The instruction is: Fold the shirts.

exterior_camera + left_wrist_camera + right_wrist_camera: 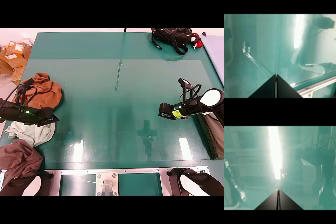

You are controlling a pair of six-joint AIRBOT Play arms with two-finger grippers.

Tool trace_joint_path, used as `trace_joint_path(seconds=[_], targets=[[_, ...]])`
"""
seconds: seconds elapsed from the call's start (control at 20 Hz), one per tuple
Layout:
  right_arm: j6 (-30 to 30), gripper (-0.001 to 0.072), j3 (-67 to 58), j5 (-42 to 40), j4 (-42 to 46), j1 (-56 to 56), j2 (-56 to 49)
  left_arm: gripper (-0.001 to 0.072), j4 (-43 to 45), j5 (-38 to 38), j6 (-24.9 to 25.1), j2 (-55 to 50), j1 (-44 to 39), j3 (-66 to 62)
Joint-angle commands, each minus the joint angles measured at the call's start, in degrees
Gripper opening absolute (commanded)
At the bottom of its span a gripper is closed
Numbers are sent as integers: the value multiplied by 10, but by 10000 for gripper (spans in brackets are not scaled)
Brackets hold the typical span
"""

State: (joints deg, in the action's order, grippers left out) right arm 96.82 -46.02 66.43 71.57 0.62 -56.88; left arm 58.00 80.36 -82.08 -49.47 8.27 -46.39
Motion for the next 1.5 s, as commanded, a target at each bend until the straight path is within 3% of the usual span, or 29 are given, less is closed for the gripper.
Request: trace_joint_path(seconds=[0.0, 0.5, 0.65, 0.8, 1.0, 1.1, 1.15, 1.2, 1.25, 1.3, 1.45], targets=[[0, 11, 0, 0, 0, 0, 0, 25, 0, 0, 0, 0, 1, 0], [0, 10, 0, -3, 0, 0, 0, 25, 0, 0, 0, 0, 1, 0], [0, 11, 0, -67, 0, 0, 0, 25, -1, -5, 0, 0, 1, 0], [0, 11, 0, -70, -1, -1, 0, 25, -2, -19, 0, 0, 1, 0], [0, 11, 0, -71, -1, -1, 0, 25, 6, -127, 1, 0, 1, 0], [0, 11, 0, -87, -1, 0, 0, 26, 50, -169, 1, 0, 1, 0], [0, 12, 0, -95, -1, 0, 0, 58, 97, -195, 1, -2, 1, 0], [0, 14, 0, -104, -1, 0, 0, 434, 167, -226, 0, -2, 1, 0], [0, 65, 0, -115, -1, 0, 0, 706, 235, -263, -7, -2, 1, 0], [0, 140, 0, -125, -1, 0, 0, 720, 293, -306, -9, -4, 1, 0], [0, 163, 0, -163, -1, 0, 0, 720, 366, -416, 2, -46, 1, 0]])
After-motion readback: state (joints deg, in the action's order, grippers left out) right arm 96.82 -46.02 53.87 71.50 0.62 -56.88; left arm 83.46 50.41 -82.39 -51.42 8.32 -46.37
